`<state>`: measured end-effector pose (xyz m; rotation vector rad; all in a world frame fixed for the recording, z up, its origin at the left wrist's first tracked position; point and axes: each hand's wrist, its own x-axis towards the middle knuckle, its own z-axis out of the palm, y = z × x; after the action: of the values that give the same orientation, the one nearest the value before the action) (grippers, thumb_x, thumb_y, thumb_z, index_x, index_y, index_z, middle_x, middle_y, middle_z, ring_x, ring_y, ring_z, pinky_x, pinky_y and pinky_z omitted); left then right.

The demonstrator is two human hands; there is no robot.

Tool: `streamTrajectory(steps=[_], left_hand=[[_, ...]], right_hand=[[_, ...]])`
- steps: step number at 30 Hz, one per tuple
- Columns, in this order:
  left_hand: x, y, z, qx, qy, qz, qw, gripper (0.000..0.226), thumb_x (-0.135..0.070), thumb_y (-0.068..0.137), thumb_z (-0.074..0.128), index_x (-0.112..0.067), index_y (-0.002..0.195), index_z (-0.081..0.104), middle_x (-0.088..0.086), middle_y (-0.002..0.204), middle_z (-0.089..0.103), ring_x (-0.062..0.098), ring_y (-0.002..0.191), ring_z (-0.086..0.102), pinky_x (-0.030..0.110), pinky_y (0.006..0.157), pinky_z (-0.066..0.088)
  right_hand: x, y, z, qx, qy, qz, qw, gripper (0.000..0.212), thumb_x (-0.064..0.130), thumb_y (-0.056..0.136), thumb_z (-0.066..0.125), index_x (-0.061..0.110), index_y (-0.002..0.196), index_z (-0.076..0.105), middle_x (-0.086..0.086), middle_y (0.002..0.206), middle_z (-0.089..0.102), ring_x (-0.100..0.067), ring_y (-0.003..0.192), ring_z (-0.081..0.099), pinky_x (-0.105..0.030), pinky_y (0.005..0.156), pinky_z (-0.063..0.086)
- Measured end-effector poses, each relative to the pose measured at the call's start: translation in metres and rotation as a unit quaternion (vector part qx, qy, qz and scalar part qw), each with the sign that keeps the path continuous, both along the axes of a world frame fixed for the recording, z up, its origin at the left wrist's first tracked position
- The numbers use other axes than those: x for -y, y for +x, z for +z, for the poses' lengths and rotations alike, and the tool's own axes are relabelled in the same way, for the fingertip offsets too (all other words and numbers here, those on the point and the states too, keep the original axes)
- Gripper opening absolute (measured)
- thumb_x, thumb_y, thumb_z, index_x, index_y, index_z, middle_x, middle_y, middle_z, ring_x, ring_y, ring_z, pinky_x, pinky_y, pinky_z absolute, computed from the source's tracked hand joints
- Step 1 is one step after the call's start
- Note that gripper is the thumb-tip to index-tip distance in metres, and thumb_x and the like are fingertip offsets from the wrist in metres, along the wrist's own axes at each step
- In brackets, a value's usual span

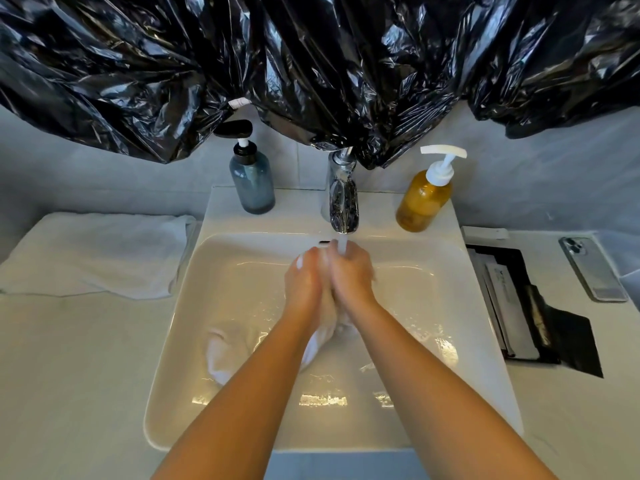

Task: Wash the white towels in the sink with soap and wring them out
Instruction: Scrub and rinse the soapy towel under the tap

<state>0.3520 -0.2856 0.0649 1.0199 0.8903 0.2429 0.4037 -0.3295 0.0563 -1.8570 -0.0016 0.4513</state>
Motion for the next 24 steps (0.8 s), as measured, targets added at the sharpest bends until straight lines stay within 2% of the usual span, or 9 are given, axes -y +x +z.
streamTrajectory(steps=[2, 4, 9, 13, 14, 15, 18, 20, 24], left_hand=[[0.0, -0.002, 0.0, -0.006, 0.001, -0.015, 1.0, 0.021, -0.017, 0.099, 0.048, -0.008, 0.083, 0.058, 0.006, 0.06, 0.056, 0.017, 0.05, 0.055, 0.017, 0.038, 0.041], [-0.011, -0.006, -0.006, -0.003, 0.015, -0.056, 0.998, 0.026, -0.026, 0.102, 0.046, -0.009, 0.087, 0.059, 0.007, 0.065, 0.058, 0.016, 0.052, 0.057, 0.02, 0.044, 0.045], [-0.035, -0.02, -0.019, -0.015, 0.104, -0.232, 0.967, 0.028, -0.032, 0.094, 0.064, -0.016, 0.116, 0.057, 0.005, 0.088, 0.069, 0.016, 0.065, 0.068, 0.027, 0.056, 0.051], [-0.034, -0.02, -0.023, -0.111, 0.309, -0.396, 0.857, 0.047, -0.033, 0.072, 0.075, -0.024, 0.114, 0.056, -0.005, 0.1, 0.066, 0.017, 0.09, 0.064, 0.03, 0.073, 0.051], [-0.034, -0.019, -0.021, -0.108, 0.315, -0.387, 0.86, 0.048, -0.034, 0.066, 0.07, -0.021, 0.111, 0.059, -0.003, 0.099, 0.067, 0.018, 0.09, 0.063, 0.034, 0.076, 0.052], [-0.034, -0.018, -0.019, -0.083, 0.285, -0.35, 0.888, 0.047, -0.033, 0.064, 0.066, -0.016, 0.108, 0.062, 0.001, 0.095, 0.069, 0.02, 0.086, 0.064, 0.039, 0.078, 0.052], [-0.034, -0.022, -0.009, 0.014, 0.139, -0.185, 0.973, 0.036, -0.021, 0.068, 0.063, -0.005, 0.1, 0.061, 0.011, 0.07, 0.065, 0.025, 0.062, 0.061, 0.041, 0.062, 0.053], [-0.04, -0.025, 0.001, 0.046, 0.14, -0.126, 0.981, 0.028, -0.017, 0.073, 0.063, -0.007, 0.1, 0.062, 0.01, 0.066, 0.062, 0.023, 0.057, 0.059, 0.033, 0.056, 0.051], [-0.063, -0.026, 0.032, 0.041, 0.259, -0.124, 0.957, 0.018, -0.004, 0.082, 0.058, -0.007, 0.1, 0.061, 0.01, 0.066, 0.061, 0.019, 0.056, 0.058, 0.039, 0.058, 0.052]], right_hand=[[-0.002, 0.011, 0.006, 0.029, -0.068, 0.02, 0.997, 0.034, 0.018, 0.097, 0.052, 0.016, 0.063, 0.049, -0.001, 0.064, 0.053, -0.025, 0.069, 0.052, -0.028, 0.055, 0.036], [-0.001, 0.022, 0.01, 0.012, -0.095, 0.029, 0.995, 0.035, 0.018, 0.097, 0.051, 0.014, 0.063, 0.048, -0.004, 0.068, 0.054, -0.027, 0.073, 0.05, -0.03, 0.063, 0.035], [0.028, 0.041, 0.017, -0.116, 0.024, -0.055, 0.992, 0.023, 0.03, 0.095, 0.056, 0.018, 0.076, 0.063, -0.004, 0.077, 0.061, -0.023, 0.074, 0.056, -0.03, 0.07, 0.043], [0.048, 0.054, 0.018, -0.169, 0.124, -0.096, 0.973, 0.023, 0.039, 0.087, 0.069, 0.02, 0.073, 0.067, -0.006, 0.081, 0.065, -0.023, 0.076, 0.066, -0.034, 0.077, 0.054], [0.05, 0.055, 0.016, -0.182, 0.146, -0.097, 0.968, 0.022, 0.04, 0.085, 0.071, 0.021, 0.075, 0.068, -0.007, 0.081, 0.065, -0.022, 0.074, 0.067, -0.034, 0.076, 0.055], [0.052, 0.054, 0.016, -0.199, 0.17, -0.095, 0.96, 0.022, 0.041, 0.085, 0.072, 0.021, 0.077, 0.069, -0.007, 0.081, 0.066, -0.022, 0.072, 0.066, -0.035, 0.077, 0.055], [0.052, 0.049, 0.009, -0.252, 0.215, -0.053, 0.942, 0.024, 0.043, 0.09, 0.068, 0.02, 0.092, 0.071, -0.012, 0.087, 0.07, -0.028, 0.079, 0.067, -0.043, 0.089, 0.053], [0.048, 0.039, 0.002, -0.229, 0.2, -0.001, 0.953, 0.031, 0.044, 0.093, 0.064, 0.018, 0.109, 0.069, -0.014, 0.102, 0.071, -0.032, 0.096, 0.068, -0.043, 0.091, 0.055], [0.045, 0.028, -0.003, -0.01, 0.056, 0.125, 0.99, 0.011, 0.033, 0.094, 0.066, 0.026, 0.101, 0.063, 0.0, 0.101, 0.066, -0.026, 0.102, 0.063, -0.031, 0.084, 0.053]])
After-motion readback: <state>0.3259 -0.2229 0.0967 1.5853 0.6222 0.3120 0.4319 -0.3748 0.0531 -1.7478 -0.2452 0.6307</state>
